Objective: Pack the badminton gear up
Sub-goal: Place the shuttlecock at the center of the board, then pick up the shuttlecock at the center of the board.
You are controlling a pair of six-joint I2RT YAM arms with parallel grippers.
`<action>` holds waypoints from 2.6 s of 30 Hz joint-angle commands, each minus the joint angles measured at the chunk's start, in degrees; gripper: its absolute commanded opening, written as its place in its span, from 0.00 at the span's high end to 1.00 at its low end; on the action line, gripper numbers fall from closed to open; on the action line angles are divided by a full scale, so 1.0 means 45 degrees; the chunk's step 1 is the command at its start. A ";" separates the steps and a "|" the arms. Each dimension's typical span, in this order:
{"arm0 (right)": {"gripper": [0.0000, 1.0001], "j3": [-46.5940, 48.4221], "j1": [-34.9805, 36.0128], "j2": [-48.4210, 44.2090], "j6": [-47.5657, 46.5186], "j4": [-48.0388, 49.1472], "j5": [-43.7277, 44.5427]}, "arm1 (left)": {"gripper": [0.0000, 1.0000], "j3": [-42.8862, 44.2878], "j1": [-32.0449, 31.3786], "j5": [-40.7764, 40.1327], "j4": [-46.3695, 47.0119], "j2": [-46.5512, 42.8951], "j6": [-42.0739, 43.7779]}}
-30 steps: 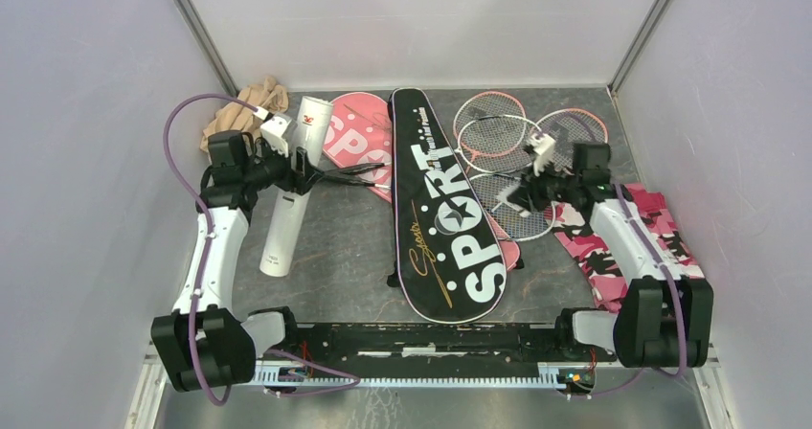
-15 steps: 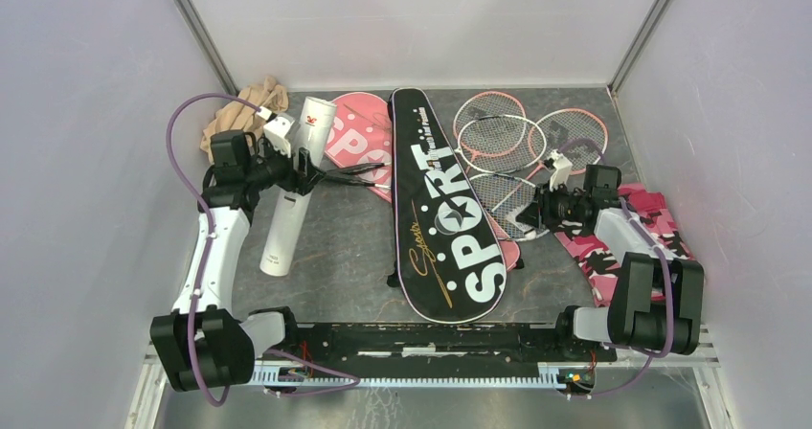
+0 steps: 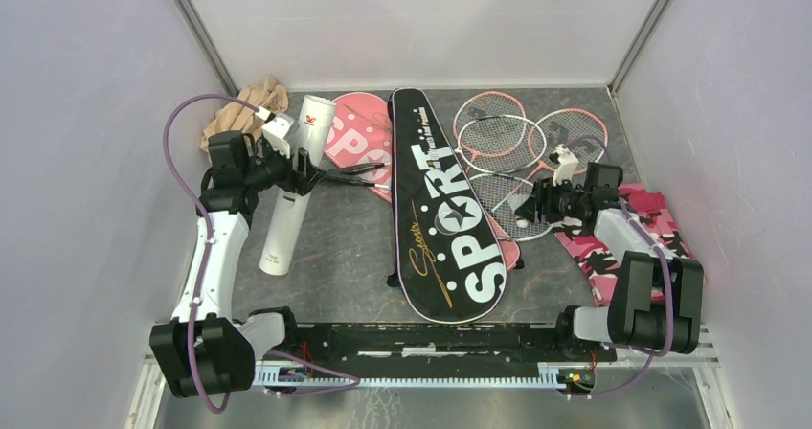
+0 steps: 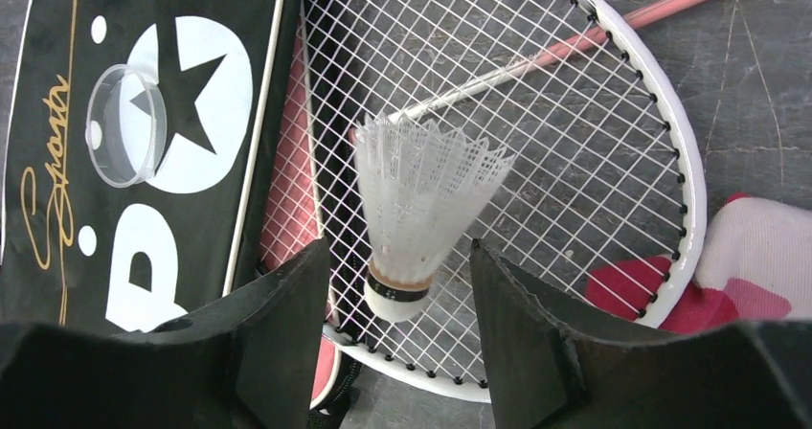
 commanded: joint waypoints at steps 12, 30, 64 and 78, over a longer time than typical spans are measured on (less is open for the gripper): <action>0.02 0.2347 -0.0046 0.0303 -0.2934 -0.2129 0.0299 | 0.98 -0.0090 -0.0107 0.0193 0.0362 -0.0353 0.0660; 0.04 0.7399 -0.0043 0.4375 -0.9246 -0.7763 0.0031 | 0.98 -0.0177 -0.0141 0.0102 0.0344 -0.0626 0.0680; 1.00 0.8421 -0.0713 0.4590 -1.2406 -1.1691 -0.1282 | 0.98 -0.0011 -0.0196 0.0068 0.0245 -0.0748 0.0861; 1.00 0.9761 -0.0200 0.1610 -0.7994 -0.9255 -0.4046 | 0.98 0.0243 -0.0716 0.0550 -0.0833 -0.0612 0.2297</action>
